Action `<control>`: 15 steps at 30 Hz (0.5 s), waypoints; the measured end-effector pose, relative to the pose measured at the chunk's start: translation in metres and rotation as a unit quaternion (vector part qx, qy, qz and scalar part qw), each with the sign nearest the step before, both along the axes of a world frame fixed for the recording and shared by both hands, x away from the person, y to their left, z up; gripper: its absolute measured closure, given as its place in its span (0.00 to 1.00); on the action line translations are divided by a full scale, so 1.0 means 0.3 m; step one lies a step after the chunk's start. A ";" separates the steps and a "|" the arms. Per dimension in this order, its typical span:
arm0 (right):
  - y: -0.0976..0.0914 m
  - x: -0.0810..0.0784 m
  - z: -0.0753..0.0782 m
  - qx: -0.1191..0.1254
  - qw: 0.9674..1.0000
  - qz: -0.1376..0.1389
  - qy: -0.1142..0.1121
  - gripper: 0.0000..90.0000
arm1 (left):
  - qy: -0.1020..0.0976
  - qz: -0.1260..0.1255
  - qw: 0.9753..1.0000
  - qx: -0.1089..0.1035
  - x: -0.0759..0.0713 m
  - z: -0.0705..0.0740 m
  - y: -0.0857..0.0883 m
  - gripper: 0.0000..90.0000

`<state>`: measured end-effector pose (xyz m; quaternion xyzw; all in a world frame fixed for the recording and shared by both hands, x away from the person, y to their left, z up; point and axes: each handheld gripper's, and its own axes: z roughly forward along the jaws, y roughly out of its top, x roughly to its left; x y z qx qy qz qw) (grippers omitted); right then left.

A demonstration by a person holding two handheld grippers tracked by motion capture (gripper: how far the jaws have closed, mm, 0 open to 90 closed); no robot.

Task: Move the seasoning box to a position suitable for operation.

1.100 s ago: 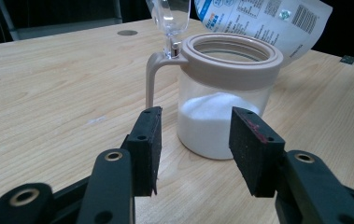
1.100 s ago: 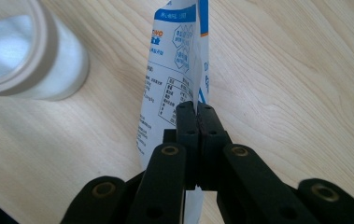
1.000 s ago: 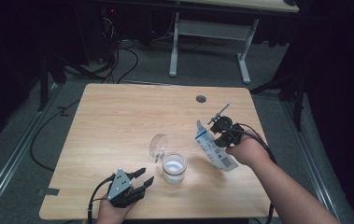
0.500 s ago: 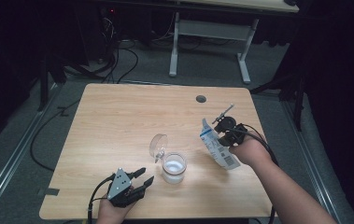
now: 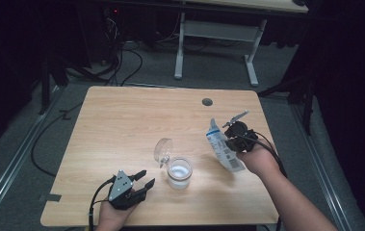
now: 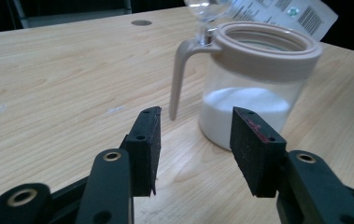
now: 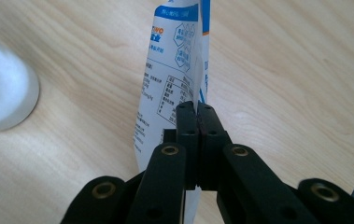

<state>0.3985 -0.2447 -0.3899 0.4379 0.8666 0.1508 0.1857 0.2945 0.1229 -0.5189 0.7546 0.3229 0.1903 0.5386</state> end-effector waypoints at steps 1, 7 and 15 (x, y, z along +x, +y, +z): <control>-0.004 -0.004 -0.001 0.007 1.000 -0.003 -0.006 1.00 | 0.001 0.002 1.000 0.001 0.004 -0.001 0.004 0.60; -0.034 -0.041 -0.012 0.045 0.998 -0.012 -0.044 1.00 | 0.006 0.017 1.000 0.003 0.022 -0.004 0.027 0.60; -0.077 -0.080 -0.028 0.085 0.993 -0.026 -0.073 1.00 | 0.009 0.030 0.999 0.003 0.033 -0.006 0.046 0.60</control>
